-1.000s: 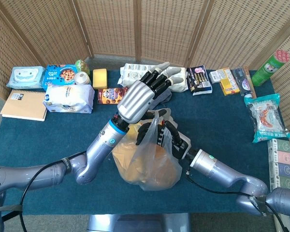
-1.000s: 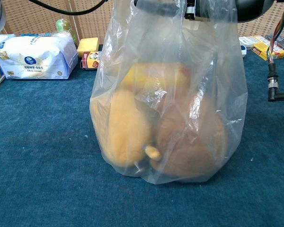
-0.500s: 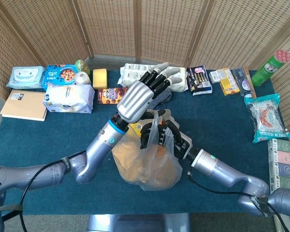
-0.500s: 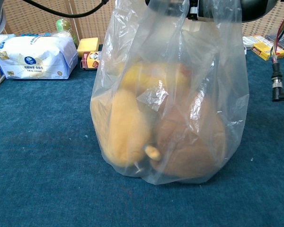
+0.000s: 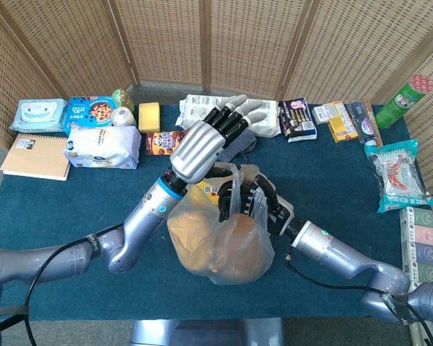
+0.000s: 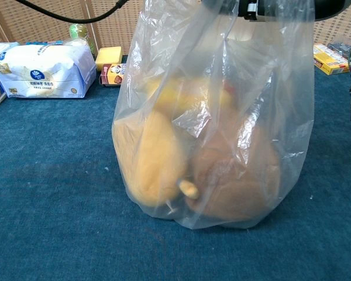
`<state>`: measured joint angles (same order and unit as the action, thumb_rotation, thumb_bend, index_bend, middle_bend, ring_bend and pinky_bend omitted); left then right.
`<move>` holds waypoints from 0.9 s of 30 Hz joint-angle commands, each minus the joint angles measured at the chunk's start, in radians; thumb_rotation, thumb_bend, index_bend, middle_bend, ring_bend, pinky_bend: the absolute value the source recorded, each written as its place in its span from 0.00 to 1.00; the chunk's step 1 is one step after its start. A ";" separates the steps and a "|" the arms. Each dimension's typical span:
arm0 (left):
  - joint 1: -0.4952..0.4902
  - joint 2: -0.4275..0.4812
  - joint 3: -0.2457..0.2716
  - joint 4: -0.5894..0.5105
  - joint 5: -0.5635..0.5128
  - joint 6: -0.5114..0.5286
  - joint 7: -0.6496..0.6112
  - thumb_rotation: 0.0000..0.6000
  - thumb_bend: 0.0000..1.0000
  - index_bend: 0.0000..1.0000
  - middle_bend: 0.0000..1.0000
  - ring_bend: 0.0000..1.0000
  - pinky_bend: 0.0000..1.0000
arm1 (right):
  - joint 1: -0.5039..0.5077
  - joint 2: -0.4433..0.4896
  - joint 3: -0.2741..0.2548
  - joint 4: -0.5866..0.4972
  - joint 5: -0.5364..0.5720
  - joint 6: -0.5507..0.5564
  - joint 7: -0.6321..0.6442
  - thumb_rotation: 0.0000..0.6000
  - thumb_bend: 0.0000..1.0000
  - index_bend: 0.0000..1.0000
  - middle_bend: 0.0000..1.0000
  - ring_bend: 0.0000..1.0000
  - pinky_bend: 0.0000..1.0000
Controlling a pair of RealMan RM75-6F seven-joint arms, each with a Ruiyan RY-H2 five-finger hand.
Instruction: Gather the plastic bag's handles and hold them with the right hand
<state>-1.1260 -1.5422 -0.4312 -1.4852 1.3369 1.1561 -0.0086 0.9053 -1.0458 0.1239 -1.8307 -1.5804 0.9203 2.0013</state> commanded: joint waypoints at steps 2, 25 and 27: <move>0.016 0.044 0.023 -0.029 0.002 -0.027 0.028 1.00 0.09 0.04 0.06 0.00 0.07 | -0.003 0.016 0.002 -0.006 0.009 -0.013 0.012 0.24 0.23 0.41 0.53 0.58 0.46; 0.157 0.269 0.071 -0.283 -0.048 -0.088 -0.082 1.00 0.04 0.00 0.04 0.00 0.06 | -0.023 0.044 0.017 0.000 0.028 -0.048 0.048 0.23 0.23 0.41 0.53 0.58 0.47; 0.176 0.285 0.075 -0.295 -0.034 -0.070 -0.095 1.00 0.04 0.00 0.04 0.00 0.06 | -0.023 0.047 0.019 -0.004 0.026 -0.050 0.062 0.23 0.23 0.41 0.53 0.58 0.47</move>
<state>-0.9654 -1.2698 -0.3605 -1.7686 1.2914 1.0703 -0.0907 0.8824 -1.0010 0.1413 -1.8316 -1.5531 0.8726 2.0556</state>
